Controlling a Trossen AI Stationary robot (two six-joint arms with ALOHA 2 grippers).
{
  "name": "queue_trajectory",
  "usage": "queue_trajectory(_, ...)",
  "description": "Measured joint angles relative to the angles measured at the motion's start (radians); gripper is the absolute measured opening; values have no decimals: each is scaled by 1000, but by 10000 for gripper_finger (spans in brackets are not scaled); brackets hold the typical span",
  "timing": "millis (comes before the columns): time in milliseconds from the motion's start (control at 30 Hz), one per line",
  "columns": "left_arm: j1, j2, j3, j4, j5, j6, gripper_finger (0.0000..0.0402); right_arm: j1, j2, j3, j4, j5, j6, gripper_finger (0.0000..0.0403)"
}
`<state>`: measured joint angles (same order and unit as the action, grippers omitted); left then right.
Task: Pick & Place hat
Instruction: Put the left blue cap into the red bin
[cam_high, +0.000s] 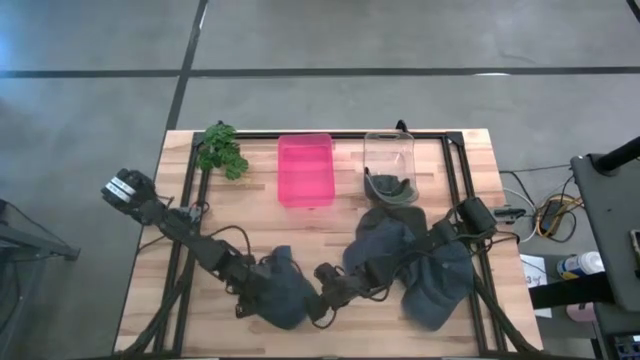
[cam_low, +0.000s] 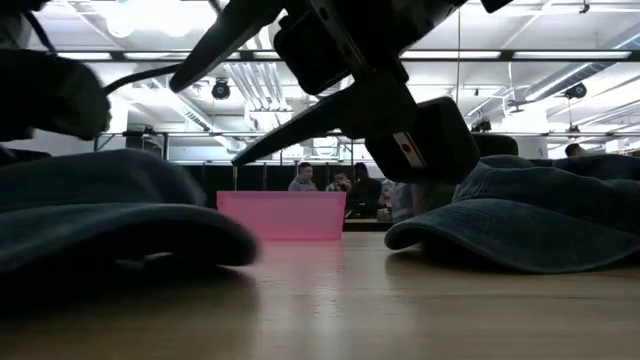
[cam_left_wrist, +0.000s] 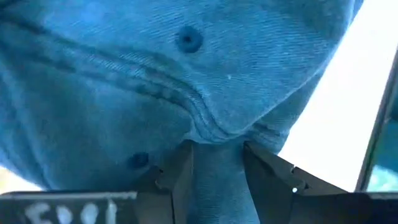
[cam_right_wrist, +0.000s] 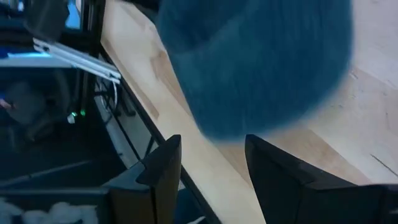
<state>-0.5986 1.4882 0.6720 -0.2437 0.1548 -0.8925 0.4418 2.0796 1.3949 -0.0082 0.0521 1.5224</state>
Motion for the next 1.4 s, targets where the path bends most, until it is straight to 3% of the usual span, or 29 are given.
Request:
queue_trajectory(167, 28, 0, 6, 64, -4, 5, 142, 0, 0, -4, -3, -5, 110, 173)
queue_trajectory(500, 28, 0, 111, -209, -5, 105, 142, 95, 0, -4, -10, -10, 315, 173)
queue_trajectory(733, 24, -8, 228, -295, -108, 256, 142, 122, 28, -4, 38, 79, 397, 173)
queue_trajectory(833, 16, -7, 215, -373, -210, 366, 142, 119, 54, -4, 83, 107, 398, 173)
queue_trajectory(933, 16, -4, 166, -410, -233, 391, 142, 114, 95, 5, 119, 108, 399, 173)
queue_trajectory(1100, 15, -3, 88, -375, -205, 367, 142, 102, 147, 31, 130, 162, 405, 173)
queue_trajectory(1267, 15, -5, 35, -198, -116, 280, 142, 74, 162, 41, 202, 189, 368, 173)
queue_trajectory(1400, 13, -1, 28, -73, -103, 244, 142, 44, 162, 38, 205, 202, 321, 173)
